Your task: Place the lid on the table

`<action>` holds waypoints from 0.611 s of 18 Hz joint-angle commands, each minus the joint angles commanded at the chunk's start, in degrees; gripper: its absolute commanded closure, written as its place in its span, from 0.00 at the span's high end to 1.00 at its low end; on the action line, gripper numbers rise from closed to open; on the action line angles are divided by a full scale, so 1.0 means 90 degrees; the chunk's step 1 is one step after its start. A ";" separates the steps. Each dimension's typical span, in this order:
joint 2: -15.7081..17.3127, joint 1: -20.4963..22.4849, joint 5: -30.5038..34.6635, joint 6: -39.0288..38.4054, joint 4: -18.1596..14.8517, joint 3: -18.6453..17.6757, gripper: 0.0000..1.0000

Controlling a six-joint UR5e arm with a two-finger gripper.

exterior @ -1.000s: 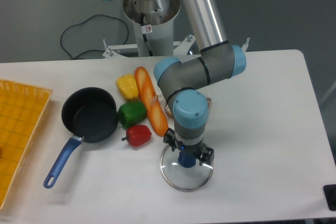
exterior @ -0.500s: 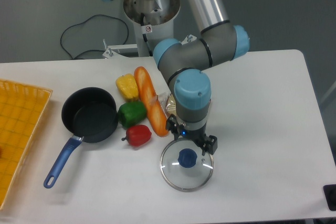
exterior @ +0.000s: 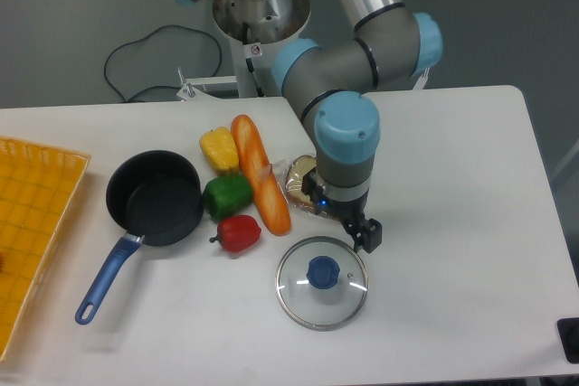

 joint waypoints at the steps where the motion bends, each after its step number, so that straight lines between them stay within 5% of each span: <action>1: 0.0039 0.0059 -0.0019 0.0196 -0.0127 0.0019 1.00; 11: 0.0127 0.0274 -0.0010 0.0383 -0.0460 0.0186 1.00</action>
